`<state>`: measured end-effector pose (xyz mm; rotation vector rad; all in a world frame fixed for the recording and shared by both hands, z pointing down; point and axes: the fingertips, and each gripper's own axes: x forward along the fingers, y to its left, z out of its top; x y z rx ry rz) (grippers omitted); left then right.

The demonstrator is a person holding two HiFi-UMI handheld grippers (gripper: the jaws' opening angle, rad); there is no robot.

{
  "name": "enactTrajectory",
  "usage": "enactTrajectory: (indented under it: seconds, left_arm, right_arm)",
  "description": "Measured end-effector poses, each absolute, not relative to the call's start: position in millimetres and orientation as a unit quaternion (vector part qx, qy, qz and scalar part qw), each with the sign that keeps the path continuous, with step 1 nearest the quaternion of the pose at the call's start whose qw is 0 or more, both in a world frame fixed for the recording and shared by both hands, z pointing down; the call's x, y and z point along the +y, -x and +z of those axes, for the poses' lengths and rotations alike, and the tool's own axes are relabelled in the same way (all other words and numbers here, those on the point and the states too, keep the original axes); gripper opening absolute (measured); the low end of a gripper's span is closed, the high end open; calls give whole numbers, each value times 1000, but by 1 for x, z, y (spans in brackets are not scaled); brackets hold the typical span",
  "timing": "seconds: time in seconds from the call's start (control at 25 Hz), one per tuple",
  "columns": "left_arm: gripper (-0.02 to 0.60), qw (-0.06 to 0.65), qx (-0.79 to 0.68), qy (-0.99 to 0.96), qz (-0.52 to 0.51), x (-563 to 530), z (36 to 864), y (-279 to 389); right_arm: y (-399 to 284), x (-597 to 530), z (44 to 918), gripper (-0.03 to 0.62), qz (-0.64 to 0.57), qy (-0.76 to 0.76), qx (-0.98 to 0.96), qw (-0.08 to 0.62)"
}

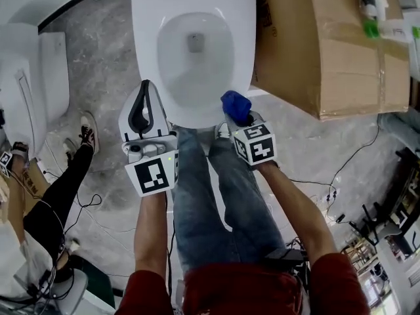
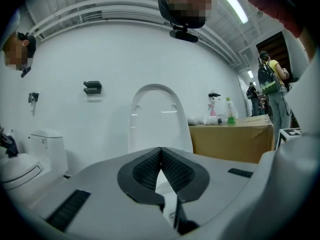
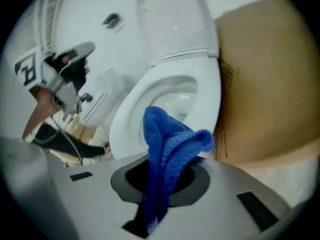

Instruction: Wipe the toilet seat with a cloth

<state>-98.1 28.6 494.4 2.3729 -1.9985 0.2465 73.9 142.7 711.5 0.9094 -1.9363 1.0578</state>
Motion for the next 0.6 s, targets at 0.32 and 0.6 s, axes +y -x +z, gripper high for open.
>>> enactTrajectory:
  seconds: [0.32,0.6]
  left_arm:
    - [16,21,-626,-775,83,13,503,77]
    - [15,26,-614,-785,76,-6,503,71]
  right_arm:
    - [-93,109,715,58,452,-432,-709,327]
    - [-105,50,717,58,450,-470,-691,314]
